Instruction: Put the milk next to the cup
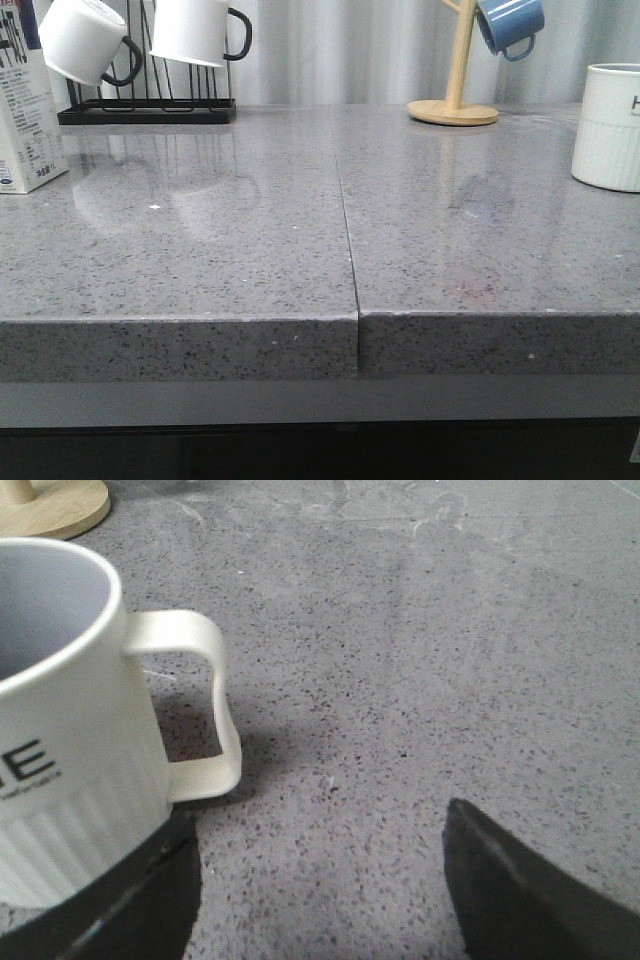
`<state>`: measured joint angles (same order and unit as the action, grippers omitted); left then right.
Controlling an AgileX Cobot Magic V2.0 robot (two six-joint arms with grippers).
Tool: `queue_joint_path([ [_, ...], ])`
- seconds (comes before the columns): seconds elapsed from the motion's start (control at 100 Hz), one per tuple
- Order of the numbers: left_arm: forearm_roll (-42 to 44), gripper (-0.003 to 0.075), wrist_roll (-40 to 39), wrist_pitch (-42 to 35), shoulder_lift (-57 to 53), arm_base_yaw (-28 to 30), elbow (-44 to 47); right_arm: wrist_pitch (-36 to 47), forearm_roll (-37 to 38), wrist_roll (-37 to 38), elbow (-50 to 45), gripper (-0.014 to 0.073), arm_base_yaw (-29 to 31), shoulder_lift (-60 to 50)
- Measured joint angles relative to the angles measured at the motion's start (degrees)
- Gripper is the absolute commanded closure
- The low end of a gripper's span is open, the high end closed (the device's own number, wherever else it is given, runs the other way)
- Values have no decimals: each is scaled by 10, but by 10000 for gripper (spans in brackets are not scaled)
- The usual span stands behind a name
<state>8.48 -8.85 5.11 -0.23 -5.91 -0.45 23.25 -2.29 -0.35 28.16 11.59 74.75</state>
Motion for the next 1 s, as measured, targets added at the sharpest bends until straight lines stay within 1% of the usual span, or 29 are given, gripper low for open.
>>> queue_joint_path([
  [0.25,0,741,0,0,0,0,0,60,10,17,6,76,0,48],
  [0.43,0,741,0,0,0,0,0,75,23,39,31,76,0,80],
  [0.79,0,741,0,0,0,0,0,105,47,42,99,85,0,164],
  [0.86,0,741,0,0,0,0,0,107,54,43,113,153,0,181],
  [0.92,0,741,0,0,0,0,0,112,60,47,122,267,0,192],
  [0.94,0,741,0,0,0,0,0,114,61,49,123,327,0,195],
  [1.0,0,741,0,0,0,0,0,121,63,61,127,437,0,202],
])
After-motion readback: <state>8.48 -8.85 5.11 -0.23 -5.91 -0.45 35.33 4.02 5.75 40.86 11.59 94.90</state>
